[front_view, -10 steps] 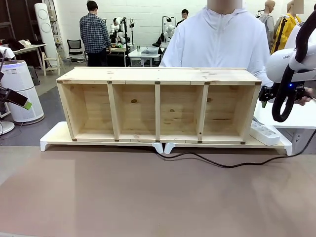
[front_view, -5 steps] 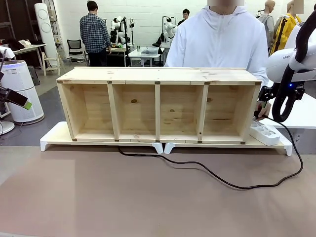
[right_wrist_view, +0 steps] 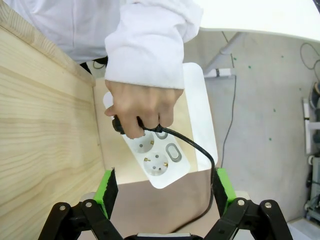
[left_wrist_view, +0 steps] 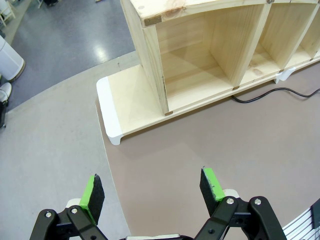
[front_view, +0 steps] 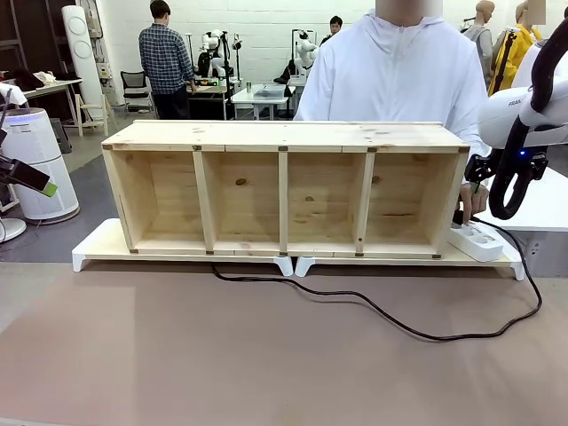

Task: Perform cable management.
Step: Release the Power Cable when the human grasps it.

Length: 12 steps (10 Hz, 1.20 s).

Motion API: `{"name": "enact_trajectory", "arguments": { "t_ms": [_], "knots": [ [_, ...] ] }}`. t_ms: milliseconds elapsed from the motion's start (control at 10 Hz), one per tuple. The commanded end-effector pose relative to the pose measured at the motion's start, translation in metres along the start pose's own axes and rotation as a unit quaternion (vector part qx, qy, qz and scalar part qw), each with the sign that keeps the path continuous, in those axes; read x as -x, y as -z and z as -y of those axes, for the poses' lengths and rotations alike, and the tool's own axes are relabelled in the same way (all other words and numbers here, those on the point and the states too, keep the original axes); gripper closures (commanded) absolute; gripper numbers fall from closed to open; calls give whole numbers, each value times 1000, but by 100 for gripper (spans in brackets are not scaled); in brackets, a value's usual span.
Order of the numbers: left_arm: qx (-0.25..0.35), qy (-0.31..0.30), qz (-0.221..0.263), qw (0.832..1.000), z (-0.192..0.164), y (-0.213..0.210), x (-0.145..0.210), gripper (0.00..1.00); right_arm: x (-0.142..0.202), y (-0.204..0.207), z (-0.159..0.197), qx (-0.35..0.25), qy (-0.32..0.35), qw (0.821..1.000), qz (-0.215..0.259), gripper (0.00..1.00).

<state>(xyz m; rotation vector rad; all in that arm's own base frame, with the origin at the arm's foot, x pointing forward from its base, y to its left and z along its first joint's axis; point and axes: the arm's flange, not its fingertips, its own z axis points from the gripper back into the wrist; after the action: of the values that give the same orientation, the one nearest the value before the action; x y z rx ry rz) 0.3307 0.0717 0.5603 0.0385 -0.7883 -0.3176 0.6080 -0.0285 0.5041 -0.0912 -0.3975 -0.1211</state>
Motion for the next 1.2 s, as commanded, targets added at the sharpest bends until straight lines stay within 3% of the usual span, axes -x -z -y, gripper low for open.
{"name": "enact_trajectory", "arguments": {
  "t_ms": [0, 1100],
  "knots": [
    [1, -2, -2, 1000, -1, 0, 1, 0, 0, 0, 0, 0, 0, 1000, -1, 3],
    [1, -2, -2, 1000, -1, 0, 1, 0, 0, 0, 0, 0, 0, 1000, -1, 3]
  ]
}}
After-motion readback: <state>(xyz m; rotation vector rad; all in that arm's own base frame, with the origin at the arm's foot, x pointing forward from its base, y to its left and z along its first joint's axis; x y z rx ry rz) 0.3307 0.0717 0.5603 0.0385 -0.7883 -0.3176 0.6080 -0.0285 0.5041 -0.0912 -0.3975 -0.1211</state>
